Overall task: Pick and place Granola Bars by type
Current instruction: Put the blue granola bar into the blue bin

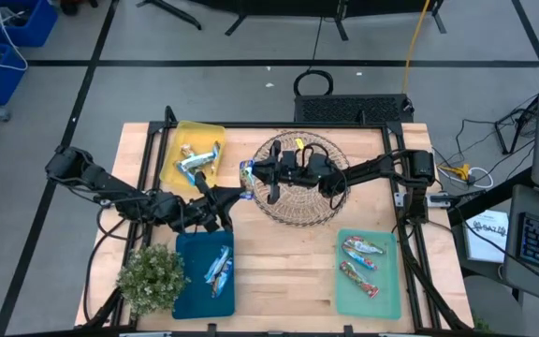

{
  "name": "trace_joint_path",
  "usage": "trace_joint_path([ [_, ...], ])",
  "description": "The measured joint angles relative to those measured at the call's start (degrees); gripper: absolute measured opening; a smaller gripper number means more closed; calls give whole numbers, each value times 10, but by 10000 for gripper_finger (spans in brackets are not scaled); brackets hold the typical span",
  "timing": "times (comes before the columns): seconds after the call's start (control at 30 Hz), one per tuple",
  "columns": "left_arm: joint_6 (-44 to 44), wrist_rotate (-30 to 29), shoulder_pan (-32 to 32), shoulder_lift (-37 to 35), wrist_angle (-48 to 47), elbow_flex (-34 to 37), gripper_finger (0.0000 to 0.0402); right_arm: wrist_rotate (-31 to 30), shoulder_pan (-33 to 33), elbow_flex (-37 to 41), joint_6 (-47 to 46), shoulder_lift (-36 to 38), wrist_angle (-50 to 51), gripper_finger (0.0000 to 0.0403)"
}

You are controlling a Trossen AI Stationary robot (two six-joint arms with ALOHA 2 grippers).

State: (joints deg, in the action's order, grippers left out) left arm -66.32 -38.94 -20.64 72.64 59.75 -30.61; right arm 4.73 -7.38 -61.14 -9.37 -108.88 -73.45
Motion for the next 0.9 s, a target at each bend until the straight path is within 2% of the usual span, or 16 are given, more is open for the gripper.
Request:
trace_joint_path([
  [0.73, -30, 0, -13, 0, 0, 0, 5, -1, 0, 0, 11, 0, 25, 29],
  [0.9, -30, 0, -13, 0, 1, 0, 5, 9, 0, 0, 15, 0, 26, 63],
])
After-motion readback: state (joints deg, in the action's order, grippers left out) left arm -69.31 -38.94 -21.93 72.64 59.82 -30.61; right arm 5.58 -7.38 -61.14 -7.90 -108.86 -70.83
